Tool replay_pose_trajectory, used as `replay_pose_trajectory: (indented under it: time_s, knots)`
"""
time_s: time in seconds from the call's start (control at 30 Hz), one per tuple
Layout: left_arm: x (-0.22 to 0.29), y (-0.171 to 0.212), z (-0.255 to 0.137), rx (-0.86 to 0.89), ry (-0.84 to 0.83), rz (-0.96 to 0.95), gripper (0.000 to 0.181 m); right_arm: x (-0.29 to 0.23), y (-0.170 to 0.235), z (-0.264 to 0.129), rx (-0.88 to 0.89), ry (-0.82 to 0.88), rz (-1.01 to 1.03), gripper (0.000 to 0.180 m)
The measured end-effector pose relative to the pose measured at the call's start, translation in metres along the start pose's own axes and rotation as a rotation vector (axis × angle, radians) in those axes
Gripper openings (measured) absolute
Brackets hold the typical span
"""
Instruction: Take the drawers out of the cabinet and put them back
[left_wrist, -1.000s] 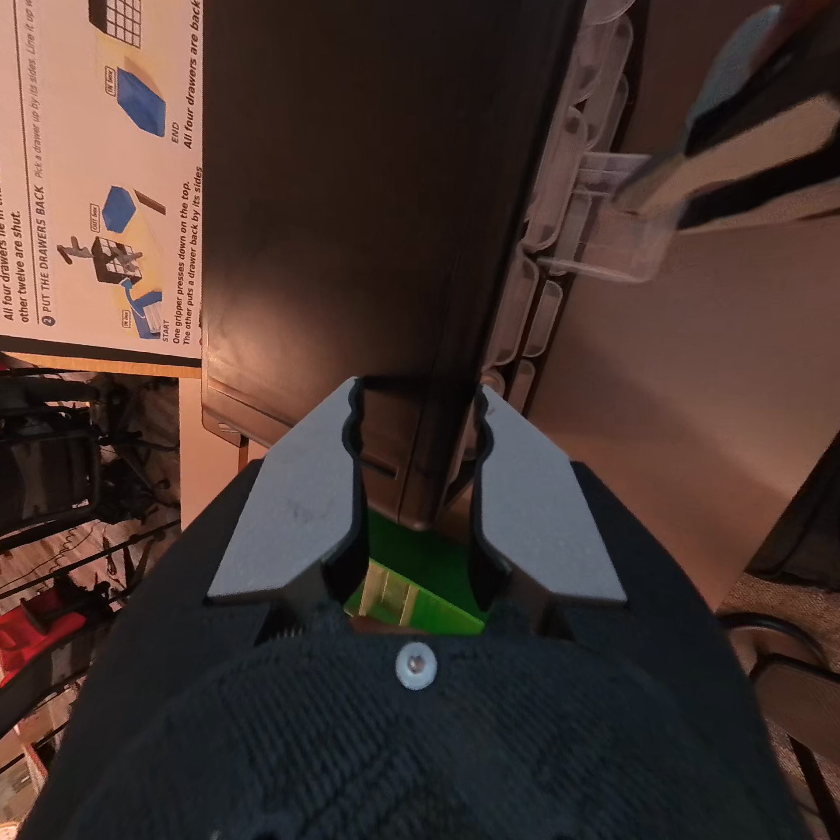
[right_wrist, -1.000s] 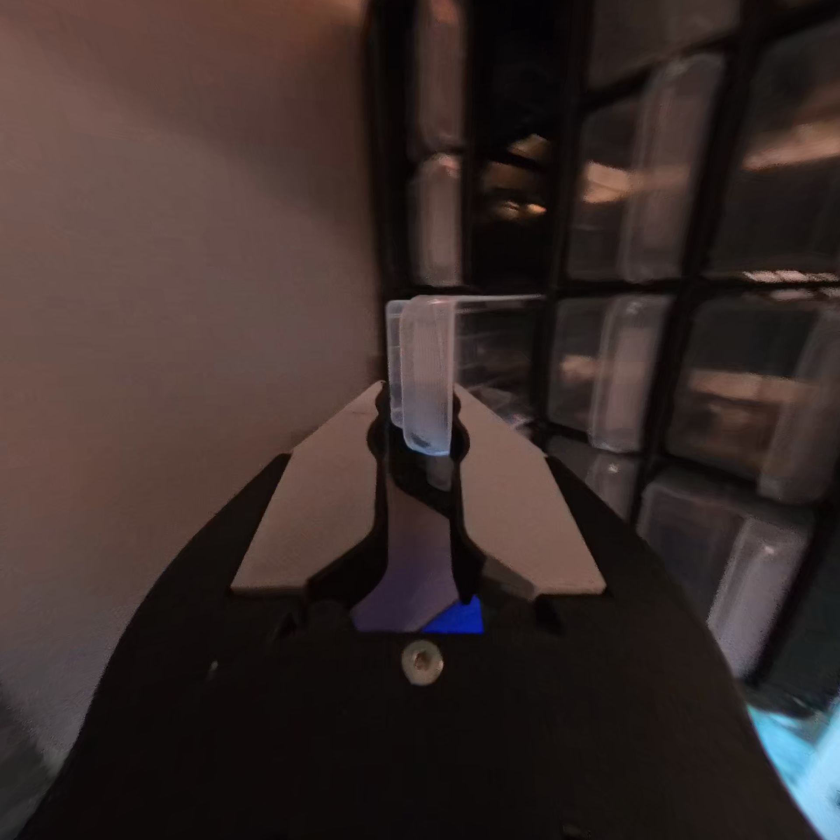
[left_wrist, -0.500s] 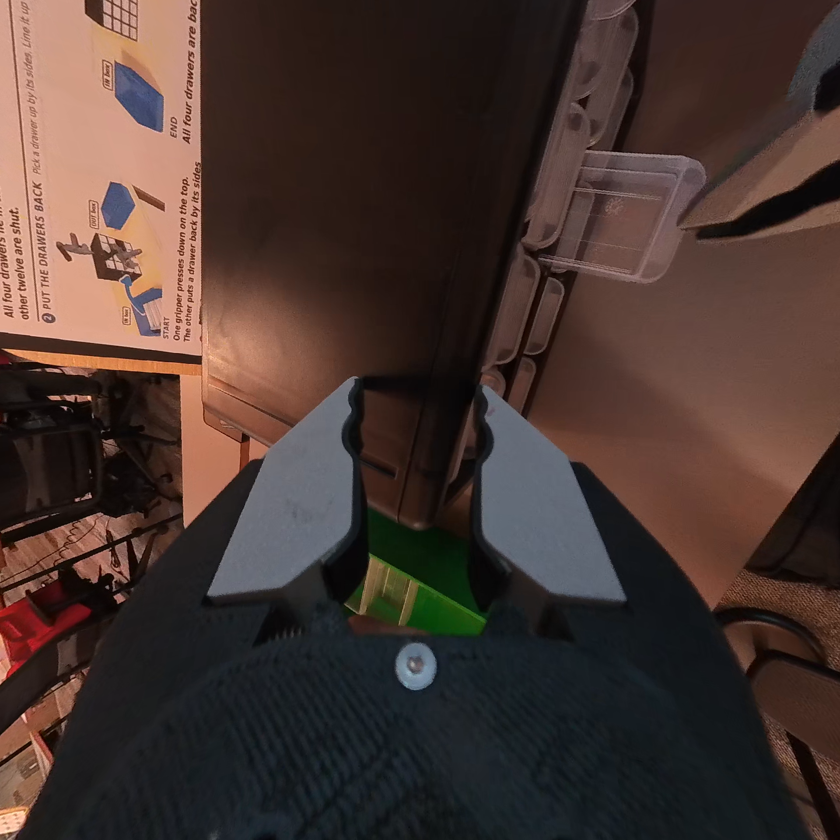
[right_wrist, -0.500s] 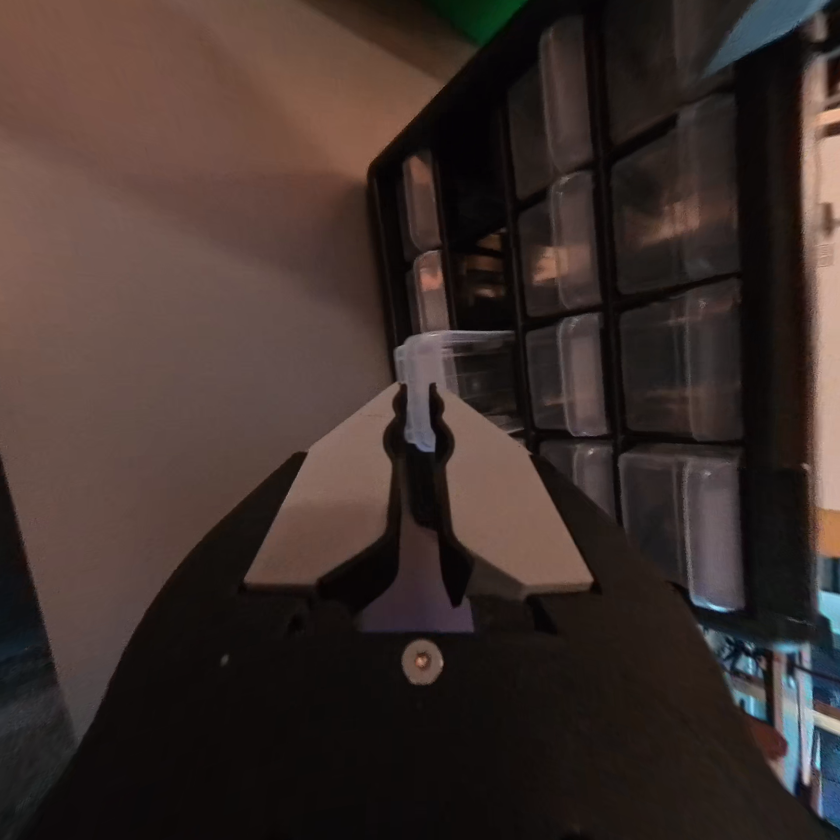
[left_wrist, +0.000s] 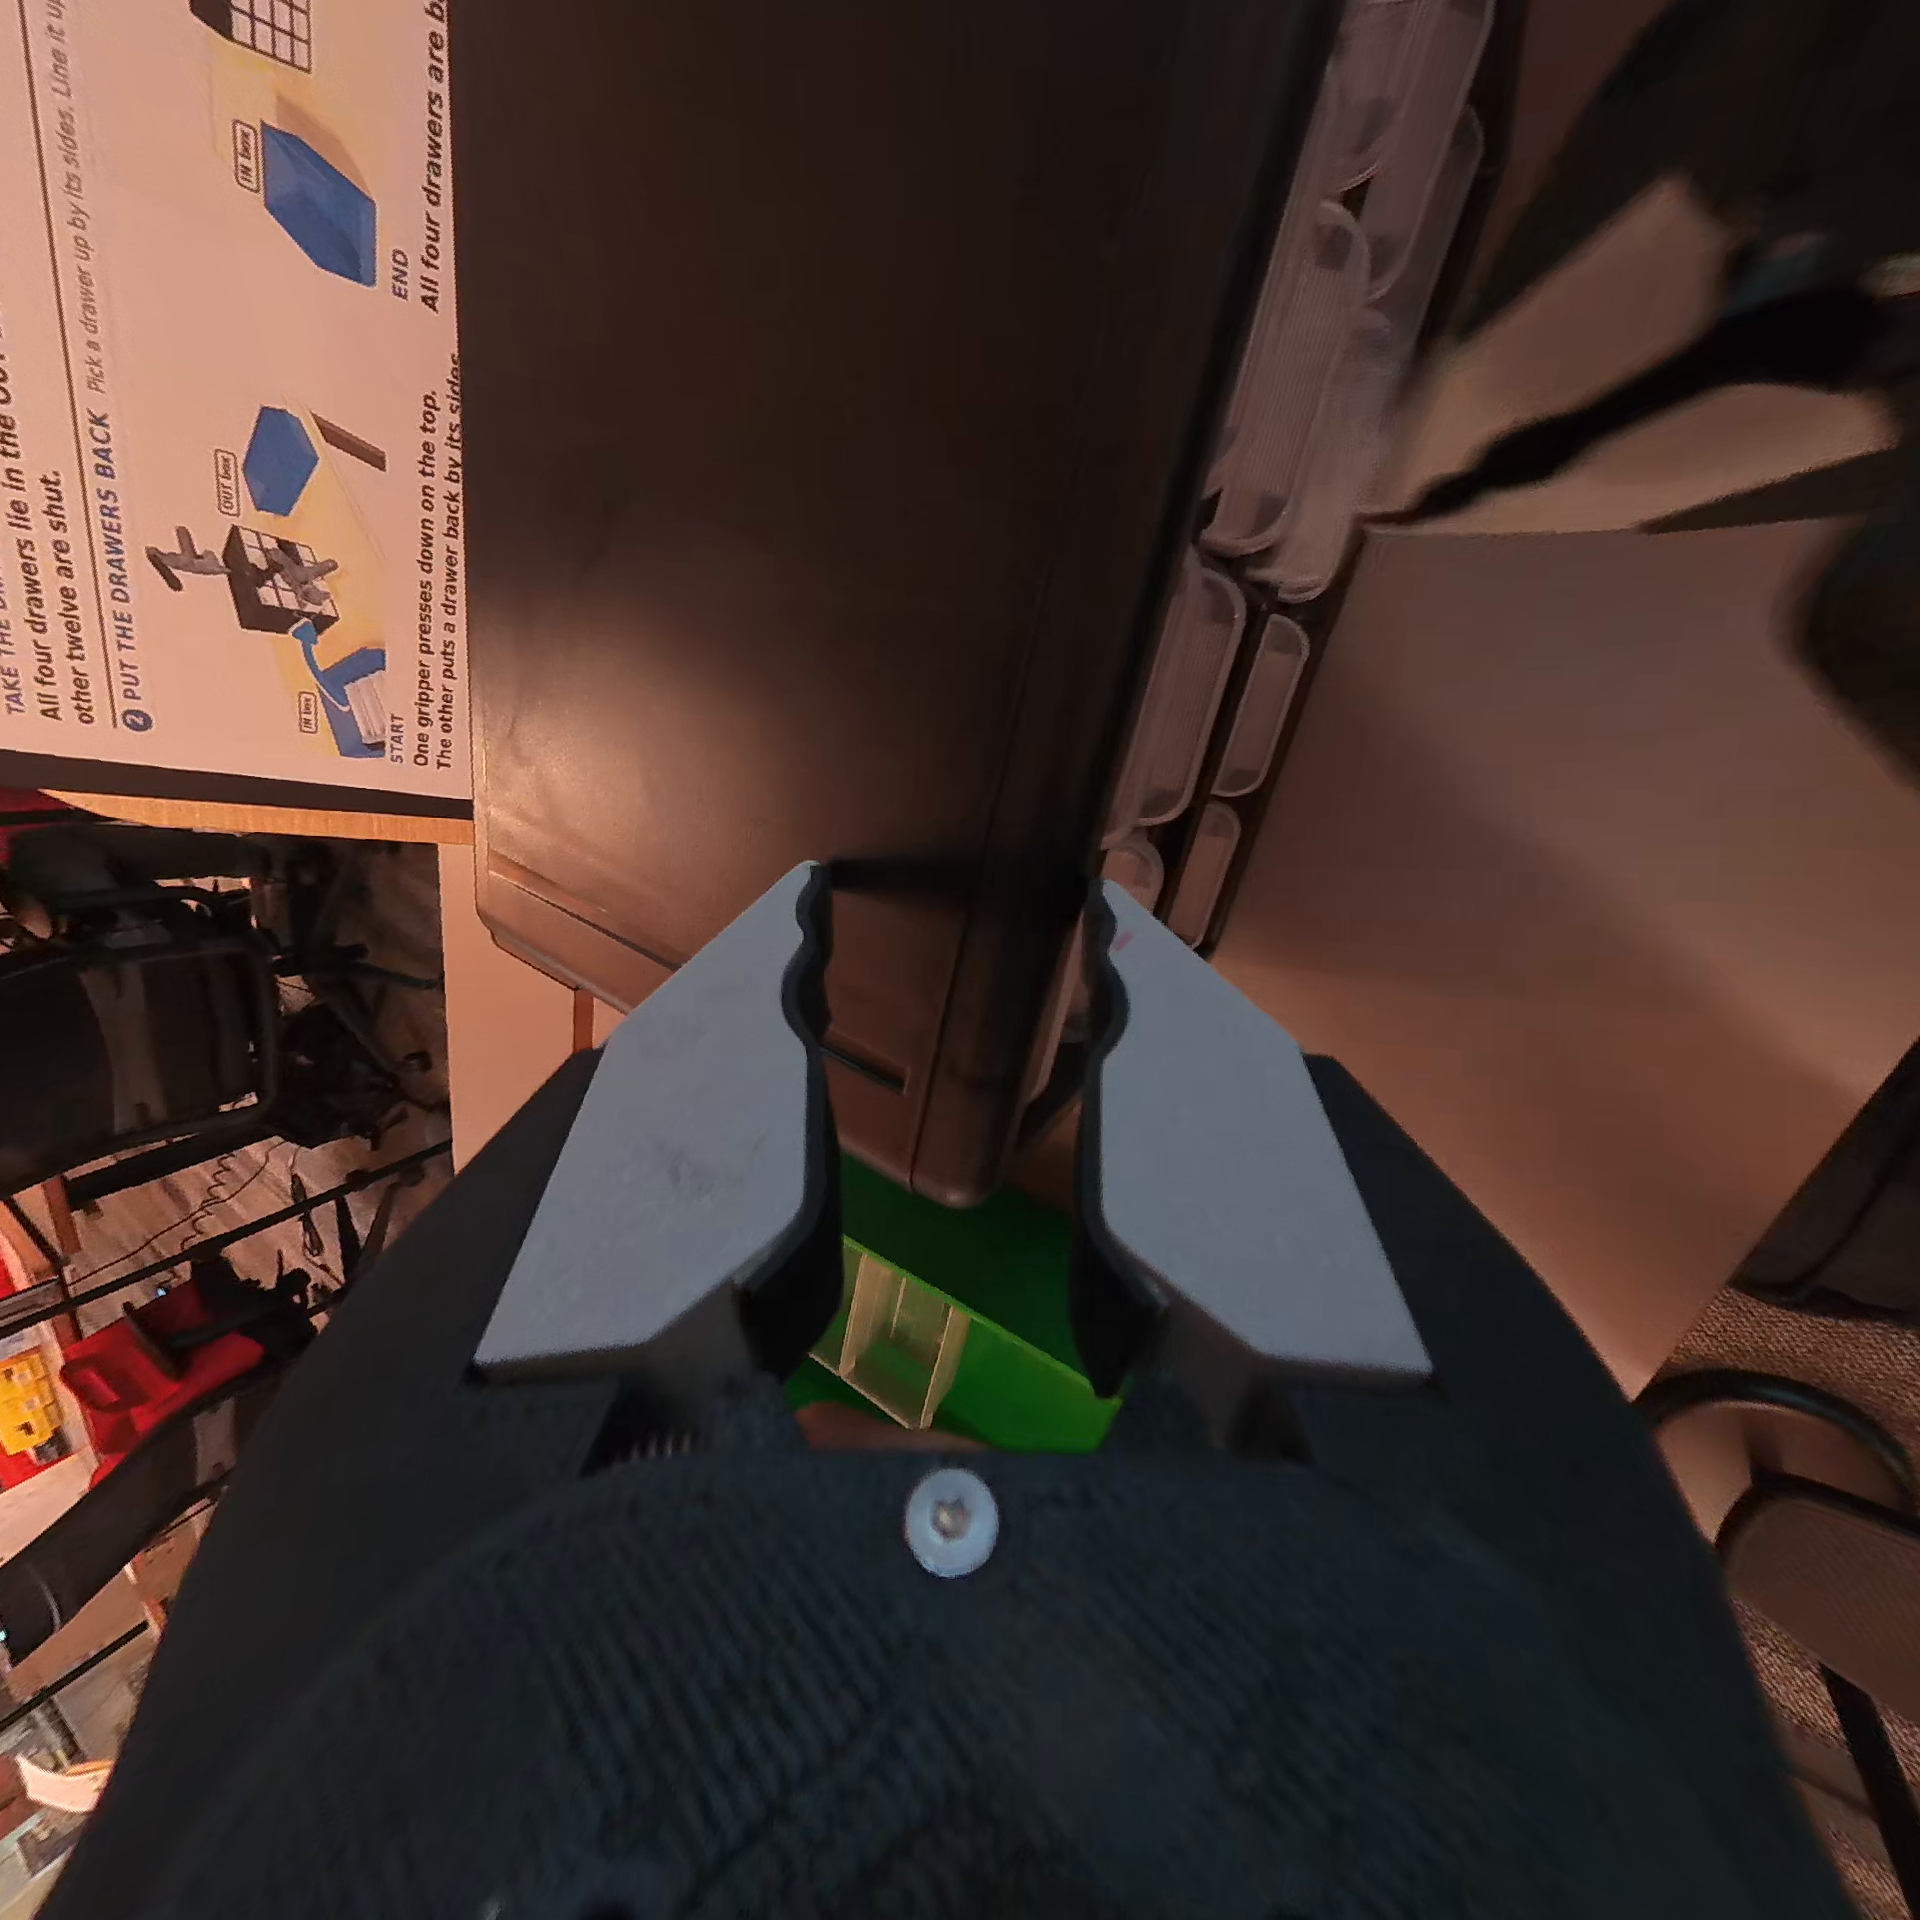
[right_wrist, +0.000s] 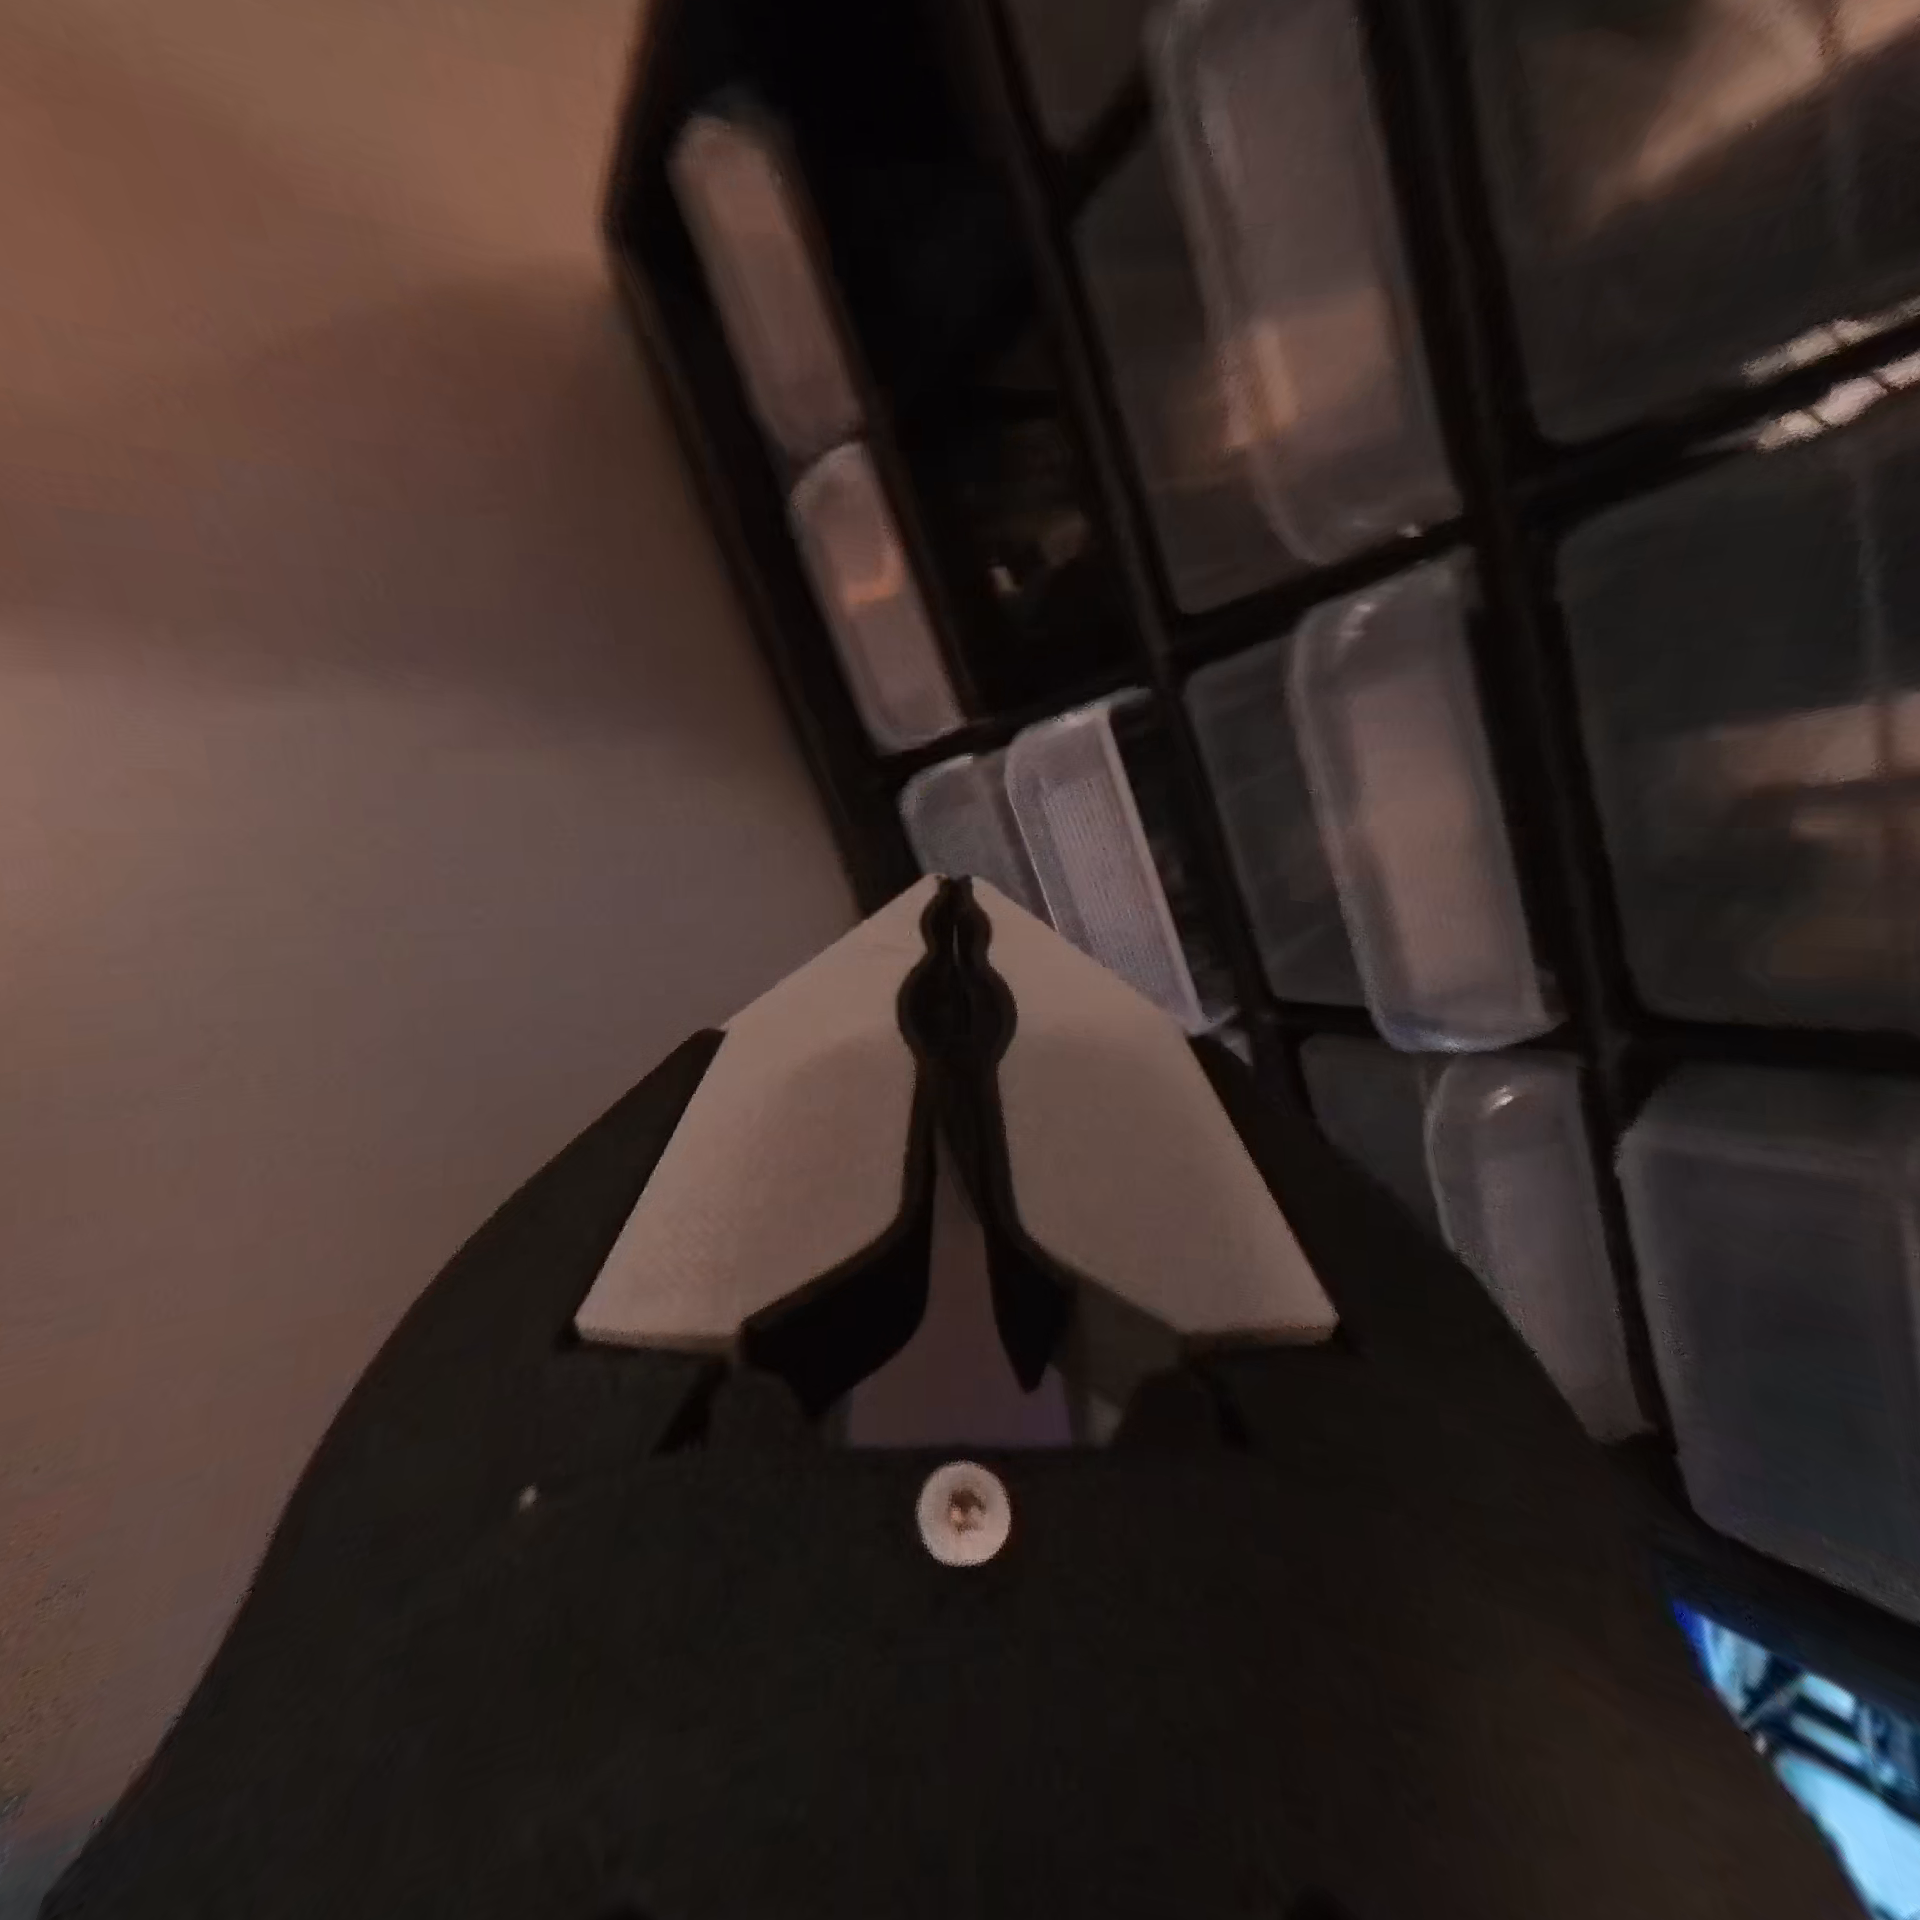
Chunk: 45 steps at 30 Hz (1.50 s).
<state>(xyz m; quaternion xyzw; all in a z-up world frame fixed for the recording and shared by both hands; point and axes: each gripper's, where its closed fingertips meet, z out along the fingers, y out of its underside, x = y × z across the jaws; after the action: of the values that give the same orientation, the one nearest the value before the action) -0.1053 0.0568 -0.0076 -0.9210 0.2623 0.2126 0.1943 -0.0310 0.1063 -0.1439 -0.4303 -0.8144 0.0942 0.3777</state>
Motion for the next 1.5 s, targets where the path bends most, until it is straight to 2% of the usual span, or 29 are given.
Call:
replay_pose_trajectory:
  time_s: [0.03,0.13,0.37,0.47,0.57,0.67,0.77,0.87,0.97,1.03,1.1,1.17,1.2,1.3,1.37,1.43,1.5]
  knots:
    - [0.0,0.0,0.0,-0.001,-0.001,0.0,0.048,0.003,0.0,0.005,0.003,0.004,0.033,0.0]
    - [0.0,0.0,0.0,0.001,-0.004,0.0,0.047,-0.002,-0.003,0.012,0.039,-0.047,0.117,0.0]
    - [0.0,-0.001,0.0,0.08,-0.039,-0.011,0.048,-0.05,-0.007,-0.002,0.166,-0.12,0.073,0.0]
    - [0.001,0.001,-0.004,0.17,-0.058,-0.055,0.043,-0.079,-0.003,-0.005,0.242,-0.174,0.063,0.0]
    - [0.001,0.018,-0.02,0.269,-0.058,-0.155,0.03,-0.09,0.01,0.002,0.274,-0.149,0.045,0.0]
    - [-0.006,0.064,-0.033,0.297,-0.106,-0.215,0.032,-0.101,0.013,0.001,0.261,-0.185,0.018,0.003]
    - [-0.012,0.132,-0.024,0.227,-0.093,-0.326,0.032,-0.105,0.011,0.0,0.272,-0.193,-0.005,0.002]
    - [-0.021,0.211,0.008,0.088,-0.096,-0.461,0.033,-0.105,0.01,0.002,0.272,-0.218,0.011,0.002]
    - [-0.014,0.288,0.053,-0.106,-0.096,-0.519,0.033,-0.105,0.01,0.001,0.276,-0.241,0.029,0.004]
    - [0.0,0.327,0.081,-0.225,-0.058,-0.527,0.034,-0.105,0.01,0.001,0.276,-0.241,0.028,0.005]
    - [0.005,0.35,0.099,-0.294,-0.06,-0.53,0.037,-0.106,0.01,0.001,0.277,-0.234,0.021,0.004]
    - [0.006,0.352,0.108,-0.279,-0.05,-0.534,0.025,-0.106,0.01,0.001,0.278,-0.228,0.014,0.004]
    - [0.007,0.35,0.11,-0.269,-0.035,-0.529,0.026,-0.106,0.01,0.001,0.278,-0.224,0.011,0.004]
    - [0.01,0.347,0.109,-0.279,0.001,-0.477,0.035,-0.106,0.01,0.001,0.278,-0.218,0.006,0.003]
    - [0.014,0.343,0.103,-0.279,0.051,-0.435,0.05,-0.106,0.01,0.001,0.278,-0.219,0.007,0.003]
    - [0.01,0.34,0.095,-0.267,0.054,-0.376,0.052,-0.106,0.01,0.001,0.278,-0.223,0.012,0.003]
    - [-0.007,0.336,0.088,-0.236,-0.01,-0.338,0.052,-0.106,0.01,0.001,0.277,-0.228,0.016,0.003]
